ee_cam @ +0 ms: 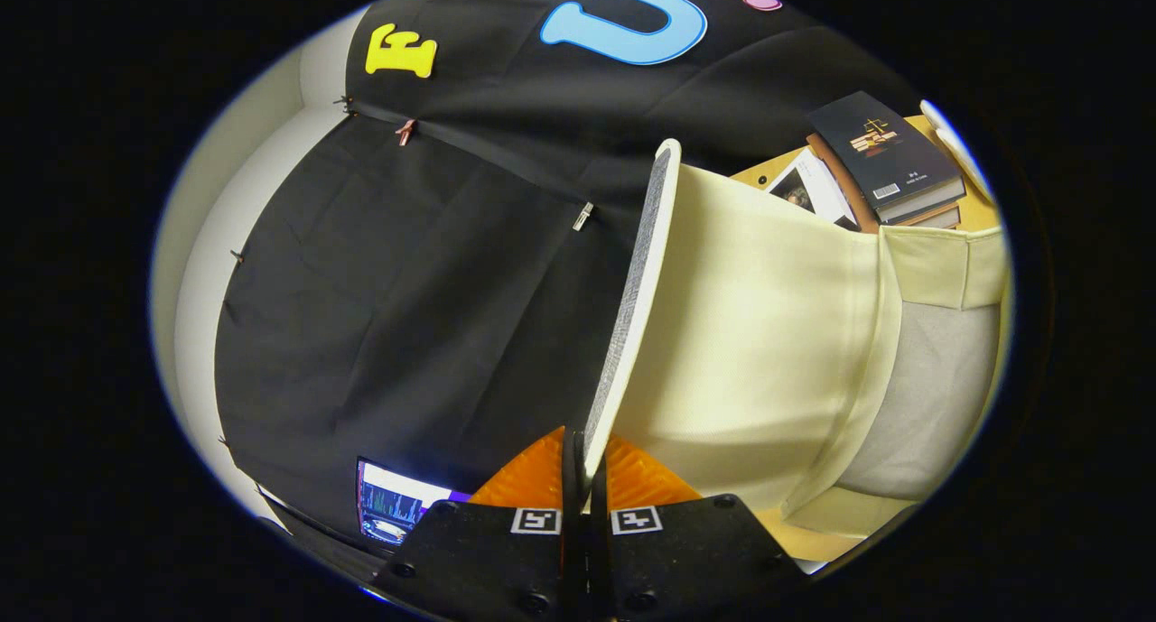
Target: Open the storage box then place both shoes into the box .Put the left shoe in first, then the right shoe, with the right side of both shoes facing outward in a uniform manner.
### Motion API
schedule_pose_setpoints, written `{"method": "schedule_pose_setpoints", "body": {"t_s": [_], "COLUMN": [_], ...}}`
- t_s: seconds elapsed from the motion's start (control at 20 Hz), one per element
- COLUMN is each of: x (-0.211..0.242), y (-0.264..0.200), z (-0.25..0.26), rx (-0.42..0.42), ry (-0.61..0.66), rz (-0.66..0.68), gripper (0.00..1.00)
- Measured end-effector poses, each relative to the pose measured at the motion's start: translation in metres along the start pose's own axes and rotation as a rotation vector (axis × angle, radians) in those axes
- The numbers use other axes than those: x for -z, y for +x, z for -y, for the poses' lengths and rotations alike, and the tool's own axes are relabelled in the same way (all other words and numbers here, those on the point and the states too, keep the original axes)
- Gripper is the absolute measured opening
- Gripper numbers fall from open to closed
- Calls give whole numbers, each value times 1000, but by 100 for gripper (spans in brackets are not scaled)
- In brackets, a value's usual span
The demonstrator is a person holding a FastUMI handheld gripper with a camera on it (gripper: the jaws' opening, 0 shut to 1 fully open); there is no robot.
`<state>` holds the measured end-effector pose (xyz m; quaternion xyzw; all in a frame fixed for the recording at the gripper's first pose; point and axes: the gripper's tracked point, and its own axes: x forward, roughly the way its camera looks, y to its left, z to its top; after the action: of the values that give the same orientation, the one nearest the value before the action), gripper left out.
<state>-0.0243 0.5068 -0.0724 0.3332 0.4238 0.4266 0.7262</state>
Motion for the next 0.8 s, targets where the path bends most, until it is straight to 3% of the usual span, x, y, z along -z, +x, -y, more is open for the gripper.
{"method": "schedule_pose_setpoints", "body": {"t_s": [0.15, 0.3, 0.55, 0.8], "x": [-5, -23, -48, -77], "y": [4, -18, -84, -181], "z": [9, 24, 43, 104], "rx": [43, 109, 221, 443], "ry": [-50, -137, -277, -400], "rz": [21, 94, 201, 306], "gripper": [12, 97, 97, 97]}}
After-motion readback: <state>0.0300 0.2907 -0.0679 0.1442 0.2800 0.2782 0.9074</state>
